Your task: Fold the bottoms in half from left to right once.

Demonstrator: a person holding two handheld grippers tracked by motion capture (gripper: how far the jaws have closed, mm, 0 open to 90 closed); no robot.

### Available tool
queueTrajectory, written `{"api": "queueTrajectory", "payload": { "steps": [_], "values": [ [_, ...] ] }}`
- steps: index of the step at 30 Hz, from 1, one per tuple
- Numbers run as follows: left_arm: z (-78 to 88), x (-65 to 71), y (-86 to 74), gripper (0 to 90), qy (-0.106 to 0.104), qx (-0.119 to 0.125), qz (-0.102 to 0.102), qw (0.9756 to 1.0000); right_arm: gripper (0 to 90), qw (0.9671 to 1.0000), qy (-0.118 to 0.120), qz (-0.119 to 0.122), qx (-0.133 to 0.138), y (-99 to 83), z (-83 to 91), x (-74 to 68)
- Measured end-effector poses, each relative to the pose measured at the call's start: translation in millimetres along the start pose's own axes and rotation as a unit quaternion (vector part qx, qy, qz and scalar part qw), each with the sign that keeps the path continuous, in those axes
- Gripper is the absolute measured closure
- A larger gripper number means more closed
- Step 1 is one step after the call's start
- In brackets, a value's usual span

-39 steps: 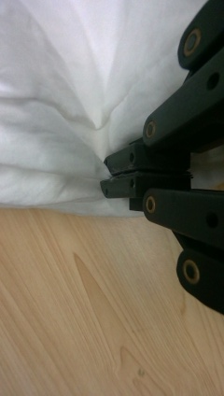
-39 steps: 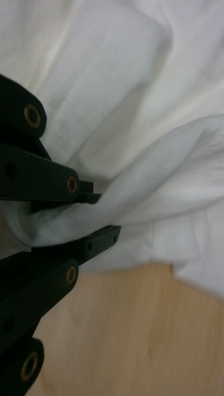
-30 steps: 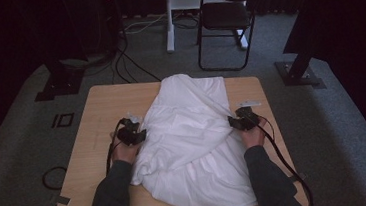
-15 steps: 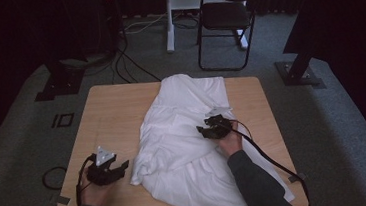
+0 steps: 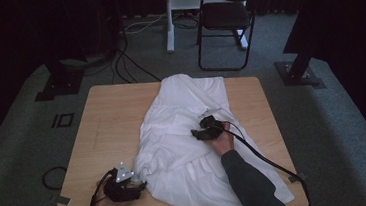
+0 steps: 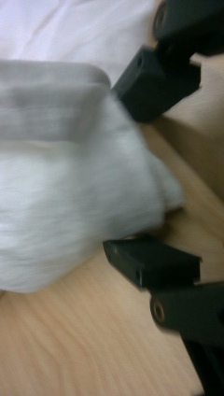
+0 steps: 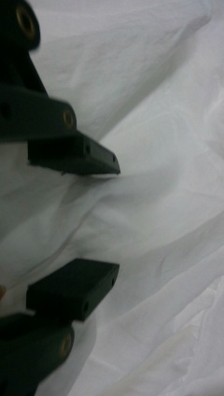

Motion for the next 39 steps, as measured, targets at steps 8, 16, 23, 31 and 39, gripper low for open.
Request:
{"api": "queueTrajectory", "payload": {
  "steps": [8,16,23,31,39],
  "values": [
    [53.2,-13.9,-6.0,87.8,0.029,0.048,0.001,0.9984,88.9,0.9983,-0.019,0.025,0.048,-23.7,49.0,-3.9],
    [75.2,4.4,-20.7,87.8,0.022,0.047,-0.024,0.9984,89.0,0.9933,-0.026,-0.025,0.110,-101.3,131.6,16.9],
    [74.9,15.0,-27.9,86.4,0.003,0.038,-0.033,0.9987,88.9,0.9912,-0.023,-0.079,0.104,-174.3,156.2,24.5],
    [70.6,13.4,-31.9,51.8,-0.018,0.051,-0.022,0.9983,55.1,0.9921,-0.031,-0.112,0.049,-207.9,140.1,25.9],
    [60.0,8.1,-22.7,39.3,-0.033,0.068,-0.009,0.9971,41.4,0.9930,-0.006,-0.066,0.098,-160.6,144.0,7.3]
  ]
}}
Point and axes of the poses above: each handheld gripper's, and its own axes: z roughly backward along the jaws, y roughly out of its top, x roughly to its right, the point moved 2 cm from there along -z, roughly forward along the jaws, and after that the axes turned 14 degrees about -x, right-handed, at the moved point
